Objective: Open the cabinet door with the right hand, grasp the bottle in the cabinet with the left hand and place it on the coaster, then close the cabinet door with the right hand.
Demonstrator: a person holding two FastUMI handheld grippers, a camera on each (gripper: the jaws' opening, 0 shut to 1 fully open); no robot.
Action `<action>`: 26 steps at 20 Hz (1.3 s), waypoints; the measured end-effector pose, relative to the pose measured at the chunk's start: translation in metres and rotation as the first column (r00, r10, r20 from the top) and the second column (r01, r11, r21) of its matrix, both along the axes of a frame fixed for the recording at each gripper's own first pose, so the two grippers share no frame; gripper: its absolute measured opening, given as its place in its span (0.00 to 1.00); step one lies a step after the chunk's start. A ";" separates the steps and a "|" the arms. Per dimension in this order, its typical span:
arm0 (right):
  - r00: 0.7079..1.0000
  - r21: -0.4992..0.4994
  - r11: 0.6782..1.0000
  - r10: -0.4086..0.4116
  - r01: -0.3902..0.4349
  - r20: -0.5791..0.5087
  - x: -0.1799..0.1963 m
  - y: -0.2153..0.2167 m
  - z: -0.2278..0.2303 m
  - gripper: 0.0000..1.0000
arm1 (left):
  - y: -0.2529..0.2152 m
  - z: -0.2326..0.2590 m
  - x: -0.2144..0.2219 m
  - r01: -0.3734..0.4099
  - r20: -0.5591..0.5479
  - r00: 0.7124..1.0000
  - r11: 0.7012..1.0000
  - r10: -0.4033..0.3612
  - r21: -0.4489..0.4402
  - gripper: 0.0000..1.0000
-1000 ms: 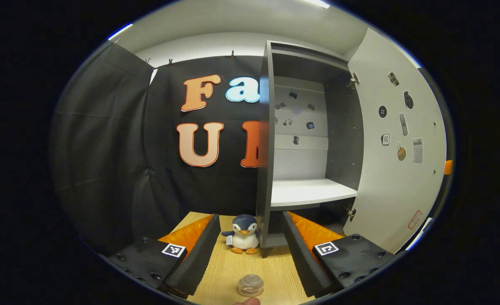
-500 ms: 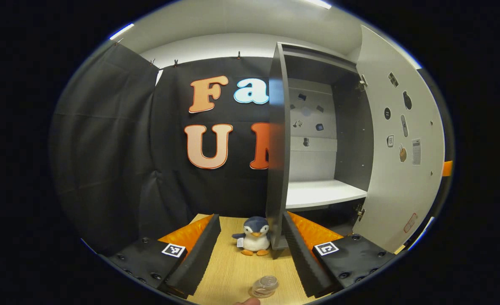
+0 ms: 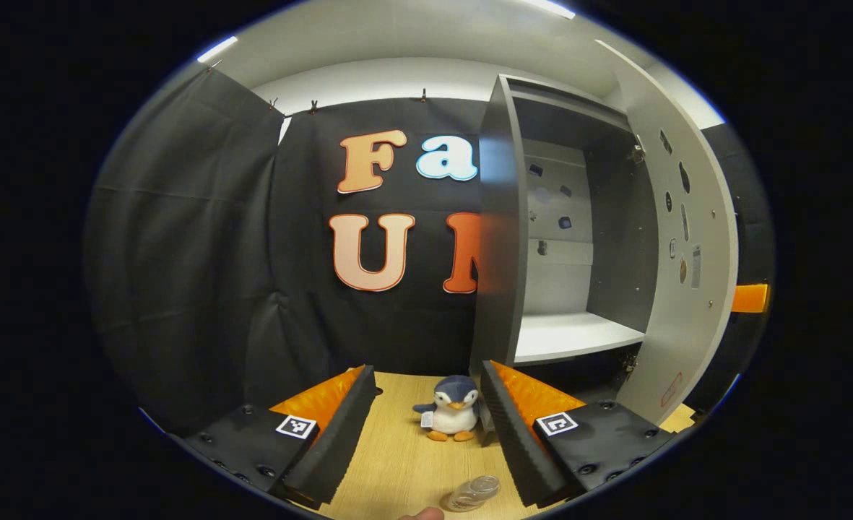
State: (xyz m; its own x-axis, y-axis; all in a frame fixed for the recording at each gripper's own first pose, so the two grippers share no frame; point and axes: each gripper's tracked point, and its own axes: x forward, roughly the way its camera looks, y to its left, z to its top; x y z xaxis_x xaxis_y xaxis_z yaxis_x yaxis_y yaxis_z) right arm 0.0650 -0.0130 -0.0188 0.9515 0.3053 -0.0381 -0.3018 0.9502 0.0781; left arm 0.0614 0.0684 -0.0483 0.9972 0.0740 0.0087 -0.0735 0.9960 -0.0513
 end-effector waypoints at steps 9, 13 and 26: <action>0.999 -0.008 1.000 0.024 -0.023 0.031 0.034 0.031 0.000 0.76 | 0.025 -0.005 0.025 0.001 -0.006 1.000 0.999 -0.001 -0.032 0.95; 0.999 0.000 1.000 0.012 -0.012 0.043 0.047 0.042 0.002 0.78 | 0.030 -0.011 0.036 0.010 -0.013 1.000 0.999 -0.010 -0.039 0.95; 0.986 -0.042 0.991 -0.126 0.131 0.109 0.069 0.051 0.002 0.92 | 0.036 -0.031 0.091 0.049 -0.037 0.998 0.994 -0.053 -0.096 0.95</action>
